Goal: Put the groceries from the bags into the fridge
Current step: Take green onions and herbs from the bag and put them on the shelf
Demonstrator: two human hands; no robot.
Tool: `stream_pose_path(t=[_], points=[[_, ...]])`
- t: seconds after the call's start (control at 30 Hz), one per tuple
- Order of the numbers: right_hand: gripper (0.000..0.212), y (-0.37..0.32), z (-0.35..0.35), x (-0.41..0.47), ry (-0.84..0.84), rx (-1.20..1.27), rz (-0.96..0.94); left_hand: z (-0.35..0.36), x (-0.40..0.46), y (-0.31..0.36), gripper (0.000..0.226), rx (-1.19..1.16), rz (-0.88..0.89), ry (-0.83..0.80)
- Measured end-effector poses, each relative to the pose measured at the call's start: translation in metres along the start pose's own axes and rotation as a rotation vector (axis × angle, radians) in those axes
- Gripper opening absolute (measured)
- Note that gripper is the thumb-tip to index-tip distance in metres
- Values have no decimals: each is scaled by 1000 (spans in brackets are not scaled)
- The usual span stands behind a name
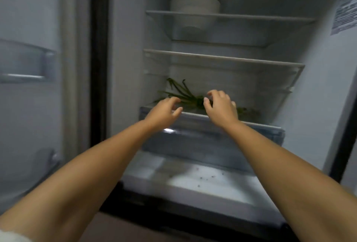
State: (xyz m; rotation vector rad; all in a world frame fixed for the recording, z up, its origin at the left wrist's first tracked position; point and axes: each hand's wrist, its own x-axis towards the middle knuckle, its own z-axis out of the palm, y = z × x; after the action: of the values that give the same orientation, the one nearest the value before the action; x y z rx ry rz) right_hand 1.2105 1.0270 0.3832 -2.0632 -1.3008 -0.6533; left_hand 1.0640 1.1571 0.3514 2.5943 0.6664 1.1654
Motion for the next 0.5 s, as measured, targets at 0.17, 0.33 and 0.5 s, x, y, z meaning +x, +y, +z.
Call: stream_pose_path(t=[0.17, 0.33, 0.5], points=[[37, -49, 9, -75, -29, 7, -136, -40, -111, -3, 44, -25, -226, -122], [34, -94, 2, -153, -65, 6, -245, -92, -206, 6, 43, 24, -337, -140], [37, -164, 2, -252, -139, 39, -276, -142, -333, 21, 42, 153, -322, -196]])
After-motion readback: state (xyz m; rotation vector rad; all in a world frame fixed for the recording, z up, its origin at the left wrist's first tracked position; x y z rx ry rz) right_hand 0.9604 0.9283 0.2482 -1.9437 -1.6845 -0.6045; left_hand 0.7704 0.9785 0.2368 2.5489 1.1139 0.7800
